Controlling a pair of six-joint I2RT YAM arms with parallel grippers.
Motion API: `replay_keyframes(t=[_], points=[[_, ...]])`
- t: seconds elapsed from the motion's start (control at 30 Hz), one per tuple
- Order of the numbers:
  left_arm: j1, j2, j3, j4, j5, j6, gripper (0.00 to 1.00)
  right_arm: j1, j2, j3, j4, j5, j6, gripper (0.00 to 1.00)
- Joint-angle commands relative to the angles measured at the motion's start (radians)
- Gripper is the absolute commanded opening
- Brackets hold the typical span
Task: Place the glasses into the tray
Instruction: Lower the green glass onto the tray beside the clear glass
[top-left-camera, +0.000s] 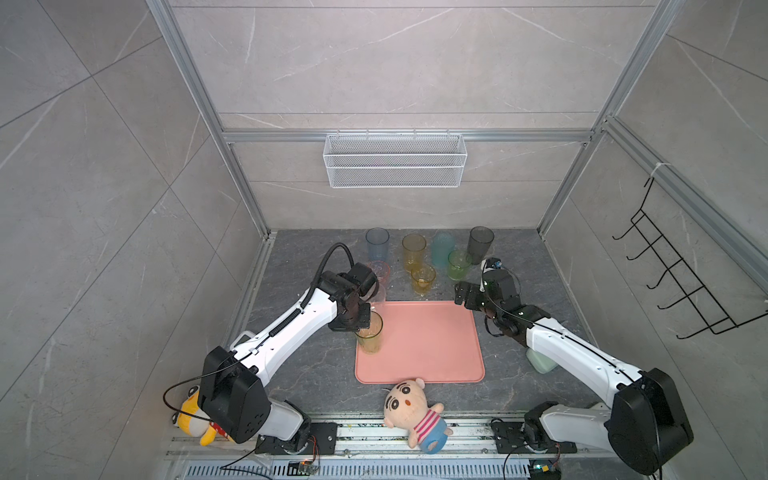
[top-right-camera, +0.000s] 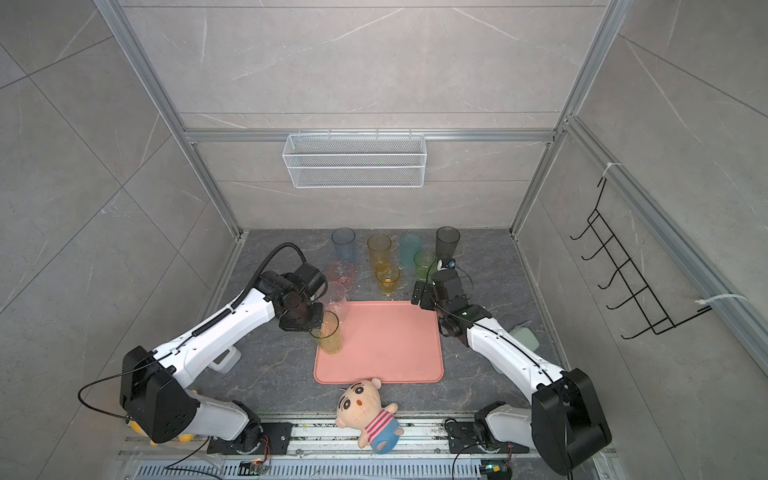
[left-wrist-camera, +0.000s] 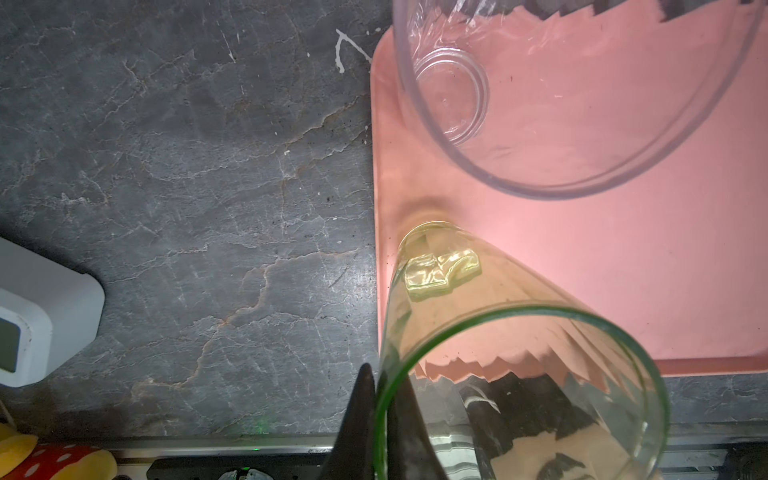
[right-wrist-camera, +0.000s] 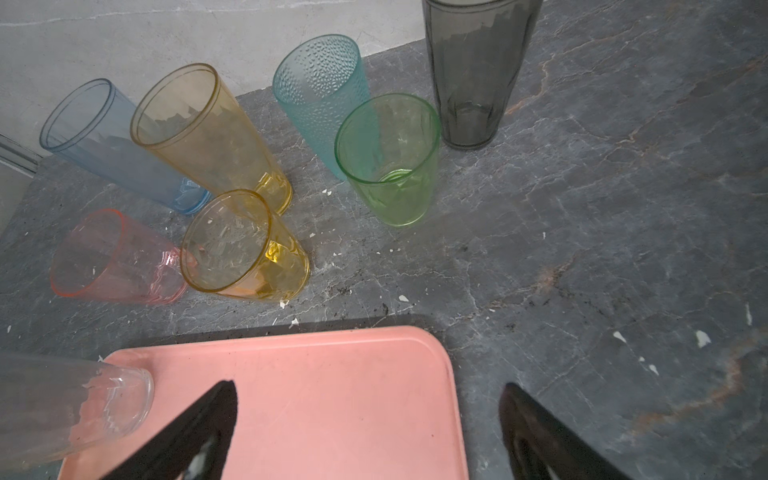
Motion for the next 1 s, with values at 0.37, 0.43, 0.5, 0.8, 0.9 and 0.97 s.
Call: replay_keyframes(t=[0.37, 0.43, 0.5, 0.8, 0.9, 0.97], points=[[-0.009, 0.049, 0.024, 0.042, 0.016, -0.011, 0.00, 0.008, 0.012, 0.037, -0.027, 0.017, -0.021, 0.99], [-0.011, 0.055, 0.028, 0.043, 0.014, -0.007, 0.00, 0.007, 0.013, 0.036, -0.027, 0.017, -0.020, 0.99], [-0.010, 0.059, 0.031, 0.041, 0.009, -0.004, 0.00, 0.007, 0.012, 0.038, -0.027, 0.017, -0.021, 0.99], [-0.014, 0.082, 0.065, 0.016, -0.024, -0.001, 0.00, 0.007, 0.015, 0.039, -0.031, 0.017, -0.022, 0.99], [-0.014, 0.086, 0.075, 0.004, -0.032, -0.002, 0.00, 0.007, 0.014, 0.042, -0.033, 0.017, -0.022, 0.99], [-0.015, 0.089, 0.079, -0.001, -0.032, -0.002, 0.00, 0.008, 0.014, 0.041, -0.035, 0.017, -0.023, 0.99]])
